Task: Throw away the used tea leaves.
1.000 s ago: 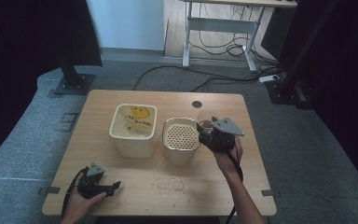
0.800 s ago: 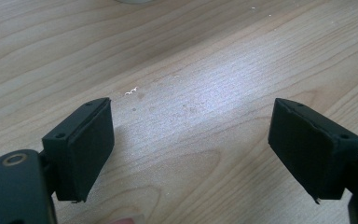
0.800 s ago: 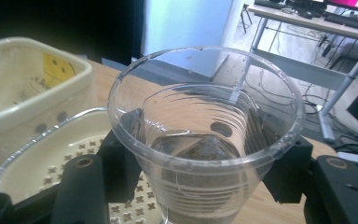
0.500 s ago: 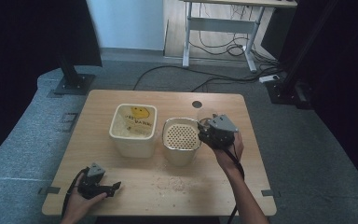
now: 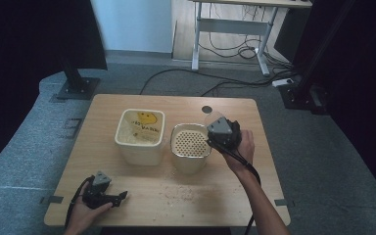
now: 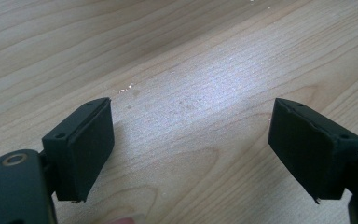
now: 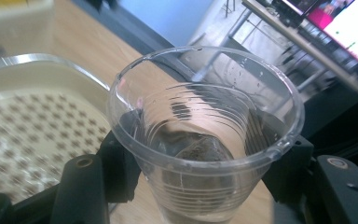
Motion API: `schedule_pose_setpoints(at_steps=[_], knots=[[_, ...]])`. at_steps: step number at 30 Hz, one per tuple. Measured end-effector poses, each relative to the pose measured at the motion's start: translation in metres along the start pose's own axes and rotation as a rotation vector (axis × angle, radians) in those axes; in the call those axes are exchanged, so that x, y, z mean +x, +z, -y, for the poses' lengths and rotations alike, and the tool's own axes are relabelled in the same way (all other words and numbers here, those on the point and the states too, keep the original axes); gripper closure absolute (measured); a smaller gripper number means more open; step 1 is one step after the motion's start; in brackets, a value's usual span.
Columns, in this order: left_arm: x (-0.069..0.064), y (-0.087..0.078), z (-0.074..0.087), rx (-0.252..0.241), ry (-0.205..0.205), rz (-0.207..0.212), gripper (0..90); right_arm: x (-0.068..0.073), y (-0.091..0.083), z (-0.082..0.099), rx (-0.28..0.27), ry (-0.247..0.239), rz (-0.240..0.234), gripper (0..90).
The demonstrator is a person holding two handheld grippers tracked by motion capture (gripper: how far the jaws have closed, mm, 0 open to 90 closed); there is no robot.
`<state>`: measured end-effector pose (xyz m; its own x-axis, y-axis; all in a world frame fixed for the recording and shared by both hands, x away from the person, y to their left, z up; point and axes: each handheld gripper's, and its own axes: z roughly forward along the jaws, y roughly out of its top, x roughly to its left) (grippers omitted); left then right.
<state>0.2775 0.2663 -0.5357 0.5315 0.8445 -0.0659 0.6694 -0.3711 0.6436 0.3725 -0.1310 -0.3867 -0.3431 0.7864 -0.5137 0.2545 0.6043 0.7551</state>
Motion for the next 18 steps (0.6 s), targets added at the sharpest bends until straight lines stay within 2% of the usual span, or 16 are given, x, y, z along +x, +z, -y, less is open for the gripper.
schedule_pose_setpoints(at_steps=[3,10,12,17,18], knots=[[0.0,0.001,0.0,0.002,-0.004,0.003,14.4,0.006,0.004,-0.002,0.025,-0.077,0.026,38.4],[0.0,0.001,0.0,0.006,-0.001,0.006,14.4,0.025,0.013,-0.008,0.09,-0.336,0.078,38.4],[0.0,0.0,0.0,0.006,0.0,0.004,14.4,0.032,0.015,-0.008,0.107,-0.446,0.12,38.5],[0.001,0.0,0.0,0.006,0.001,0.003,14.4,0.046,0.016,-0.009,0.13,-0.682,0.197,39.1],[0.001,0.001,0.0,0.006,0.002,0.002,14.4,0.05,0.016,-0.009,0.137,-0.756,0.229,39.2]])
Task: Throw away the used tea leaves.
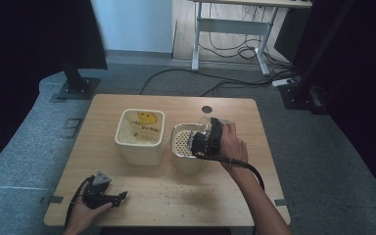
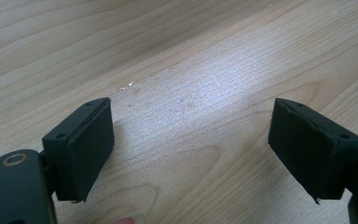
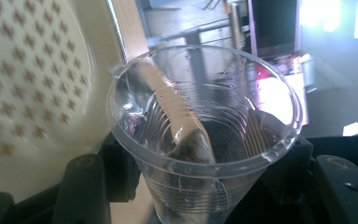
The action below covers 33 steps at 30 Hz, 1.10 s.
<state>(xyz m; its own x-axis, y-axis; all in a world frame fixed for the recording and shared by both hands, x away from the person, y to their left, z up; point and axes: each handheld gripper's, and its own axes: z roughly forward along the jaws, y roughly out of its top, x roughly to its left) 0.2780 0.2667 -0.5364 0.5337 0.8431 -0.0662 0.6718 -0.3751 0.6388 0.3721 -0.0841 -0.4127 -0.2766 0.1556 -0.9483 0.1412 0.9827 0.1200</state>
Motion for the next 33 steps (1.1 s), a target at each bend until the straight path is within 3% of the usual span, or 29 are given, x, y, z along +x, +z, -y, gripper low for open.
schedule_pose_setpoints(at_steps=[4,10,11,15,17,20,27,33], knots=[[0.0,0.0,0.0,0.0,0.0,0.004,14.4,0.012,0.0,-0.006,0.032,-0.221,0.11,39.4],[-0.001,0.001,0.0,0.005,0.0,0.005,14.4,0.029,0.001,-0.014,0.062,-0.469,0.201,39.3],[-0.001,0.001,0.0,0.005,0.0,0.004,14.4,0.032,0.002,-0.015,0.065,-0.53,0.216,39.3],[0.0,0.0,0.0,0.005,0.0,0.006,14.4,0.037,0.006,-0.016,0.09,-0.64,0.263,39.3],[0.001,0.0,0.0,0.005,-0.002,0.005,14.4,0.039,0.006,-0.016,0.089,-0.67,0.277,39.2],[0.001,0.0,0.0,0.005,-0.002,0.006,14.4,0.039,0.004,-0.017,0.077,-0.65,0.263,39.2],[0.0,0.0,0.0,0.008,0.001,0.007,14.4,0.044,0.001,-0.019,0.04,-0.697,0.302,38.6],[0.001,0.001,0.0,0.008,0.0,0.006,14.4,0.044,0.003,-0.015,0.036,-0.685,0.313,38.1]])
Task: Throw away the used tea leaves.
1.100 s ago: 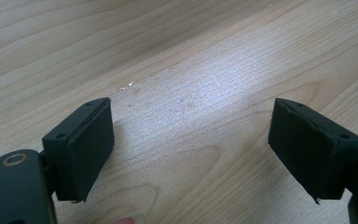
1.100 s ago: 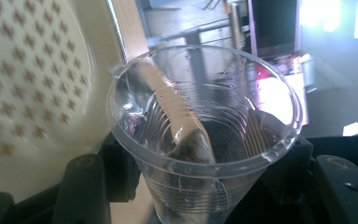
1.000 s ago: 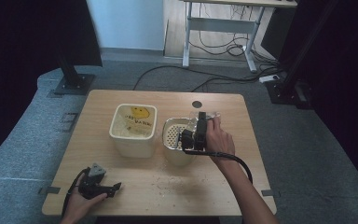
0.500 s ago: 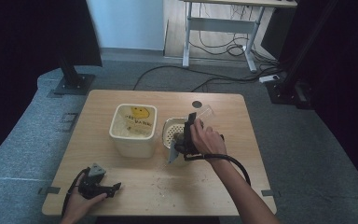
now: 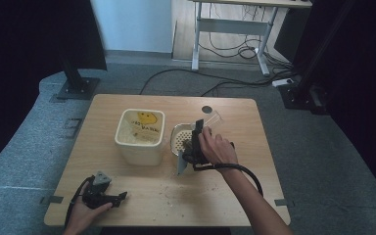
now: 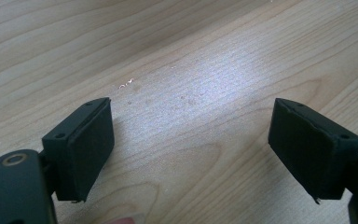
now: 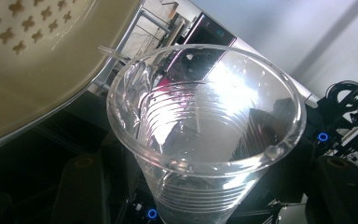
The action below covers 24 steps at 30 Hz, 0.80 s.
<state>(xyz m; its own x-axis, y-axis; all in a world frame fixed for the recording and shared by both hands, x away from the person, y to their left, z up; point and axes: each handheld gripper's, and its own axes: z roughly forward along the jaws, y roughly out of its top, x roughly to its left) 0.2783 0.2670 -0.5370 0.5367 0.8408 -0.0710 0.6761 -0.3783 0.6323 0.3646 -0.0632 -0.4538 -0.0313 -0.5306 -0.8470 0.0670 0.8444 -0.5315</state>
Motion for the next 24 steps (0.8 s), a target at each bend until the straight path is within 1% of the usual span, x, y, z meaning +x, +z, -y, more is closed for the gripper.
schedule_pose_setpoints(at_steps=[2,3,4,5,6,8,10,11,13,14,15,17,20,22,24], knots=[[0.0,0.0,0.0,0.001,0.002,0.001,14.4,-0.001,0.0,0.001,0.003,0.026,-0.01,38.0],[0.0,0.0,0.0,0.001,0.002,0.001,14.4,-0.002,0.001,0.002,-0.002,0.055,-0.015,38.1],[0.0,0.0,0.0,0.001,0.002,0.001,14.4,-0.003,0.001,0.003,-0.009,0.1,-0.027,38.1],[0.0,0.0,0.0,0.001,0.001,0.001,14.4,-0.004,0.001,0.003,-0.02,0.119,-0.031,38.1],[0.0,0.0,0.0,0.001,0.001,0.0,14.4,-0.005,0.0,0.003,-0.019,0.142,-0.041,38.1],[0.0,0.0,0.0,0.002,0.001,0.001,14.4,-0.009,0.0,0.004,-0.033,0.205,-0.07,38.1],[0.0,0.0,0.0,0.002,0.001,0.001,14.4,-0.011,-0.001,0.005,-0.046,0.281,-0.09,38.0],[0.0,0.0,0.0,0.002,0.002,0.0,14.4,-0.013,-0.001,0.006,-0.056,0.326,-0.113,38.0],[0.0,0.0,0.0,0.002,0.001,0.002,14.4,-0.018,-0.002,0.01,-0.079,0.438,-0.149,38.1],[0.0,0.0,0.0,0.0,0.0,0.001,14.4,-0.021,-0.002,0.013,-0.086,0.501,-0.169,38.2],[0.0,0.0,0.0,0.002,0.002,0.001,14.4,-0.024,-0.002,0.015,-0.099,0.55,-0.181,38.2],[0.0,0.0,0.0,0.002,0.001,0.0,14.4,-0.032,-0.002,0.024,-0.135,0.707,-0.233,38.3],[0.0,0.0,0.0,0.002,0.002,0.001,14.4,-0.042,-0.002,0.037,-0.179,0.906,-0.298,38.4],[0.0,0.0,0.0,0.003,0.003,0.002,14.4,-0.045,-0.001,0.044,-0.206,1.053,-0.359,38.4],[0.0,0.0,0.0,0.002,0.003,0.002,14.4,-0.047,0.001,0.051,-0.239,1.169,-0.411,38.4]])
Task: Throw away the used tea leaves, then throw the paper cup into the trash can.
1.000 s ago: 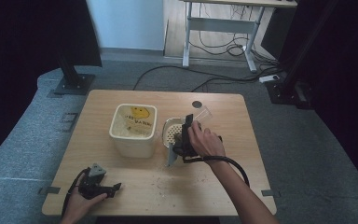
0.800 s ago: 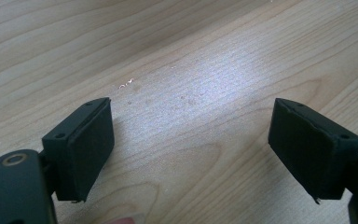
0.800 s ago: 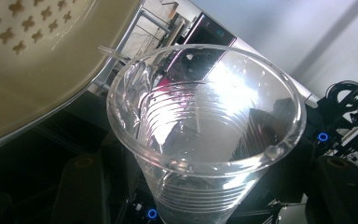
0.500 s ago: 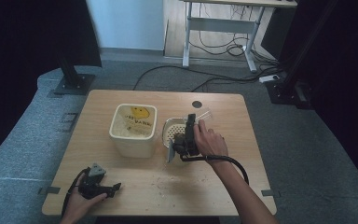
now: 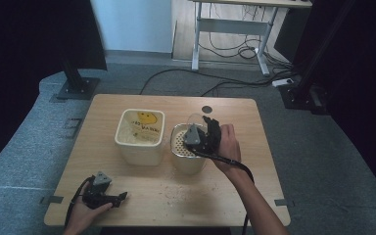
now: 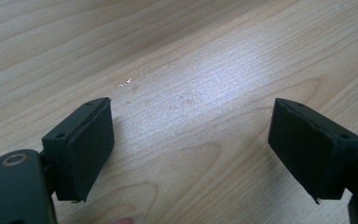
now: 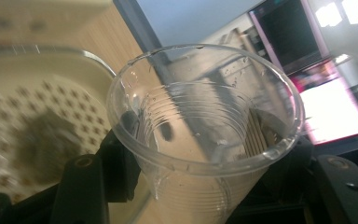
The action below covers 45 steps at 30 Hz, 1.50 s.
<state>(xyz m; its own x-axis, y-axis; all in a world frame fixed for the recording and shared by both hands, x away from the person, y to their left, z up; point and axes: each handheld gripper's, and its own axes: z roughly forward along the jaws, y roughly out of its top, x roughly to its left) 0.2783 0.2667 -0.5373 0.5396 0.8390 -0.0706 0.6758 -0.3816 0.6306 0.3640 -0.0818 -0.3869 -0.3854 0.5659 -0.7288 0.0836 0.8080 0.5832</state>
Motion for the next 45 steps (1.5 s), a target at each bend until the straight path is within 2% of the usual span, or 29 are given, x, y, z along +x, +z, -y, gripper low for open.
schedule_pose_setpoints(at_steps=[3,4,5,7,10,14,21,28,33,45], knots=[[0.0,0.0,0.0,-0.001,-0.001,-0.001,14.4,-0.012,-0.001,0.004,-0.033,0.18,-0.08,38.6],[0.0,0.0,0.0,-0.002,0.0,-0.002,14.4,-0.015,-0.001,0.005,-0.043,0.222,-0.098,38.7],[0.0,0.0,0.0,-0.002,-0.001,-0.002,14.4,-0.018,0.0,0.007,-0.055,0.293,-0.124,38.7],[0.0,0.0,0.0,-0.002,-0.001,-0.002,14.4,-0.024,0.001,0.011,-0.07,0.381,-0.164,38.7],[0.0,0.0,0.0,-0.001,-0.001,-0.001,14.4,-0.029,0.002,0.016,-0.095,0.473,-0.203,38.7],[0.0,0.0,0.0,0.0,-0.001,-0.001,14.4,-0.031,0.003,0.02,-0.117,0.55,-0.247,38.6],[0.0,0.0,0.001,-0.002,-0.003,-0.001,14.4,-0.032,0.006,0.022,-0.134,0.617,-0.274,38.5],[0.0,0.0,0.0,-0.001,-0.002,0.001,14.4,-0.032,0.006,0.02,-0.157,0.652,-0.276,38.1],[-0.001,0.001,0.0,0.0,0.0,-0.001,14.4,-0.03,0.007,0.009,-0.188,0.674,-0.3,38.0],[0.001,-0.004,0.001,-0.009,-0.007,0.003,14.4,-0.005,0.025,-0.037,-0.237,0.678,-0.397,37.2]])
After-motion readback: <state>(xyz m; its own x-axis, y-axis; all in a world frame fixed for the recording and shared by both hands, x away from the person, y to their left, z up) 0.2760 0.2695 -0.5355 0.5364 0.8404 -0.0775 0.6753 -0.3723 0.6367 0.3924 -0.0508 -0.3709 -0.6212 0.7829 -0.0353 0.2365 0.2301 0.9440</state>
